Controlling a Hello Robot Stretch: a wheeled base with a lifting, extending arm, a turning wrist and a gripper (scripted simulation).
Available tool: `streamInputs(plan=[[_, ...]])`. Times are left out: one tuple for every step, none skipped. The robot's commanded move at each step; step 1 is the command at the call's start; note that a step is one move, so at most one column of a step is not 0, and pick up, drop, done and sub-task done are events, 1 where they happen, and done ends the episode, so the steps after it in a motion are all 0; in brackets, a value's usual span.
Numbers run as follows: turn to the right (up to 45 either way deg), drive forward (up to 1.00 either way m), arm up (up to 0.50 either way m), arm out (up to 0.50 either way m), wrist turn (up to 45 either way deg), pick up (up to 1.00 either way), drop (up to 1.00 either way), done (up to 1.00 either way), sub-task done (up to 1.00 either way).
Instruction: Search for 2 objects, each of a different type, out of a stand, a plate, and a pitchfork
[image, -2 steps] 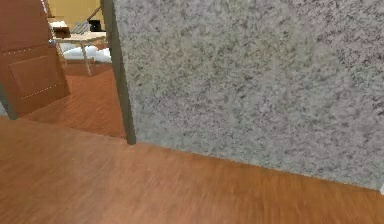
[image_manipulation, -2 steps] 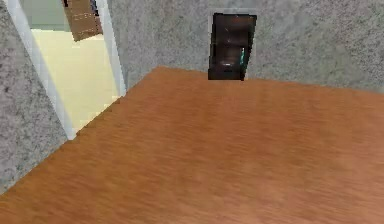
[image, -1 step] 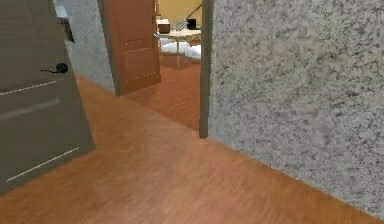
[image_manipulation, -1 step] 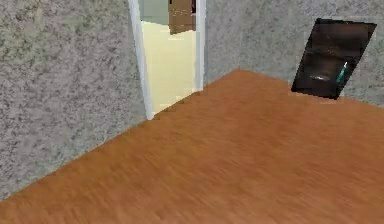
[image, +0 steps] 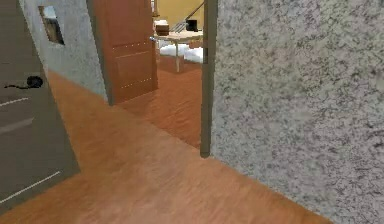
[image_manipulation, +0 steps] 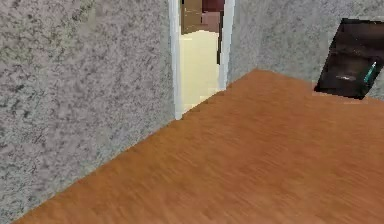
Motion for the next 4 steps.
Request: streamInputs(plan=[[-15.0,0.00,0.00,0.00,0.0,0.00,0.00,0.00,0.00],[0.0,1.00,0.00,0.00,0.0,0.00,0.00,0.00,0.00],[0.0,0.45,0.00,0.00,0.0,0.00,0.00,0.00,0.00],[30.0,0.00,0.00,0.00,0.0,0.00,0.00,0.00,0.00]])
